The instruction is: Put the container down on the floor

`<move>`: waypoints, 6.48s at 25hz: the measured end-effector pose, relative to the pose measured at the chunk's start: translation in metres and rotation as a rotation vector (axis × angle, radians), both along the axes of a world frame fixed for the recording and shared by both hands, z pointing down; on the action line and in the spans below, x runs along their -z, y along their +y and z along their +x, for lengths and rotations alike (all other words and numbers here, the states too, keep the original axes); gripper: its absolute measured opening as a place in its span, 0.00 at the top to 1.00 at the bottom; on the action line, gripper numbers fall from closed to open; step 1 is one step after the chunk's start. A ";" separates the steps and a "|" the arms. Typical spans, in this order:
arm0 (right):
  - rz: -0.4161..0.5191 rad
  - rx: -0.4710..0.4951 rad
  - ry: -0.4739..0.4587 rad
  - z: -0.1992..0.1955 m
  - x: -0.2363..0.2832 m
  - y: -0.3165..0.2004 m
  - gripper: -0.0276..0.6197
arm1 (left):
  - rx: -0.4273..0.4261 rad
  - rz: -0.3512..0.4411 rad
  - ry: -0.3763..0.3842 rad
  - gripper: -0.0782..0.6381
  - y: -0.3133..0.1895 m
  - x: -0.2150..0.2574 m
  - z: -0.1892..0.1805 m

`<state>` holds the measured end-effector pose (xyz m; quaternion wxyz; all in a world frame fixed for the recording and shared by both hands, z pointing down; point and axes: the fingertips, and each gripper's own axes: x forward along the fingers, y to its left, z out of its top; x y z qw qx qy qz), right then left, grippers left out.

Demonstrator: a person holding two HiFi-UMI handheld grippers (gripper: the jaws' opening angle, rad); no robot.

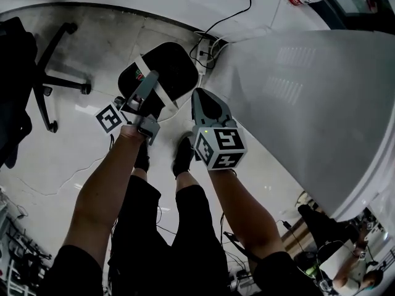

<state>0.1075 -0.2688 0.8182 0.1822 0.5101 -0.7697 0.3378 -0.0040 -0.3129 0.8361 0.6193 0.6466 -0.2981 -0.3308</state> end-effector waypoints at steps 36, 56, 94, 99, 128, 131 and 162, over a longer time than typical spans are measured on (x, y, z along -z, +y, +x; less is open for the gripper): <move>-0.020 -0.035 -0.007 0.021 -0.094 -0.014 0.94 | 0.339 -0.047 0.077 0.79 -0.075 -0.098 0.019; -0.029 -0.036 -0.032 0.011 -0.081 0.005 0.94 | 0.022 -0.078 -0.337 0.58 -0.023 -0.112 0.044; 0.086 0.004 -0.014 -0.026 0.203 0.087 0.94 | -0.447 0.223 -0.895 0.88 0.137 0.205 -0.024; 0.116 -0.016 -0.020 -0.017 0.245 0.099 0.94 | -0.449 0.292 -0.871 0.88 0.145 0.261 -0.021; 0.327 -0.026 -0.010 -0.005 0.496 0.157 0.94 | -0.451 0.454 -1.036 0.88 0.200 0.489 -0.021; 0.349 -0.027 -0.008 -0.002 0.511 0.158 0.94 | -0.435 0.474 -1.044 0.88 0.201 0.506 -0.023; 0.483 -0.044 0.027 0.034 0.586 0.156 0.95 | -0.310 0.576 -1.097 0.88 0.187 0.572 -0.016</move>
